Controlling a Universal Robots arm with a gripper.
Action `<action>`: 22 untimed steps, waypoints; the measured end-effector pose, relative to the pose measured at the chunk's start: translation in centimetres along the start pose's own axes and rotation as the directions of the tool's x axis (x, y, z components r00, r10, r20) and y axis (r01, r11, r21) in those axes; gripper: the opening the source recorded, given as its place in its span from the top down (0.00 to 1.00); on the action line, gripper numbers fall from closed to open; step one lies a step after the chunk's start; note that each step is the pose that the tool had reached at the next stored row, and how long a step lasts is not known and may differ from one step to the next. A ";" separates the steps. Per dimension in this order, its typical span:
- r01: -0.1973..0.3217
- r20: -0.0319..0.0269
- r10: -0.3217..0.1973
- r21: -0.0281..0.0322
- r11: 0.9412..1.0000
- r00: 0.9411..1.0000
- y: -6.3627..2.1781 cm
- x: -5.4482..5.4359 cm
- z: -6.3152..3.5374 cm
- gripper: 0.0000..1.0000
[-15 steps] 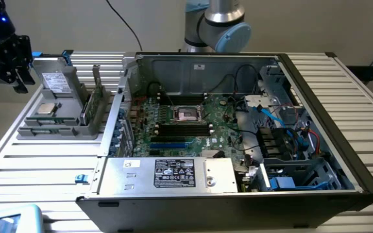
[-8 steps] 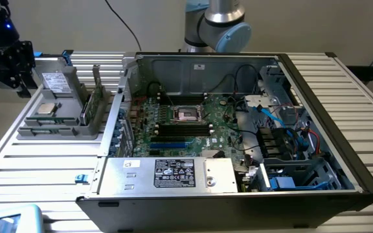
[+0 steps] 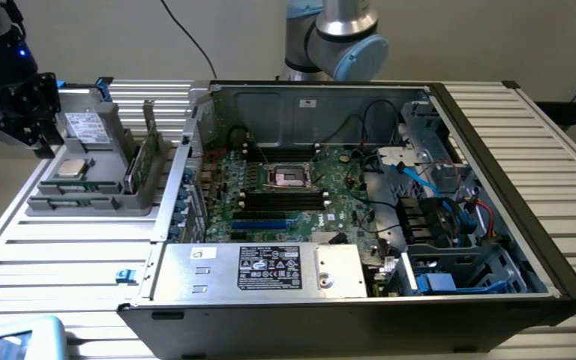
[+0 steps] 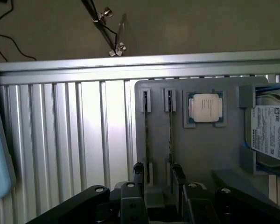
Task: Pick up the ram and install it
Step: 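Pick up the ram and move it above insertion slot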
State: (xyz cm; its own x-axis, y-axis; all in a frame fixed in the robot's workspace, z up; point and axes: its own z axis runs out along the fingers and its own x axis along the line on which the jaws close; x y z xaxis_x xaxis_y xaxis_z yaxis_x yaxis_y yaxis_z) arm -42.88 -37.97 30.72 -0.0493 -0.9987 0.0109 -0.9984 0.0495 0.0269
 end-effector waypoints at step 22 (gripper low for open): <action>0.006 0.002 -0.006 0.001 1.000 1.000 -0.10 0.7 3.13 0.63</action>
State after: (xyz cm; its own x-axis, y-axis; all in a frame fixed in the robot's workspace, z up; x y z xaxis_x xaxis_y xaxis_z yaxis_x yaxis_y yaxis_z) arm -42.90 -38.69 27.60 -0.0435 -0.9990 0.0083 -0.9987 0.0437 0.0260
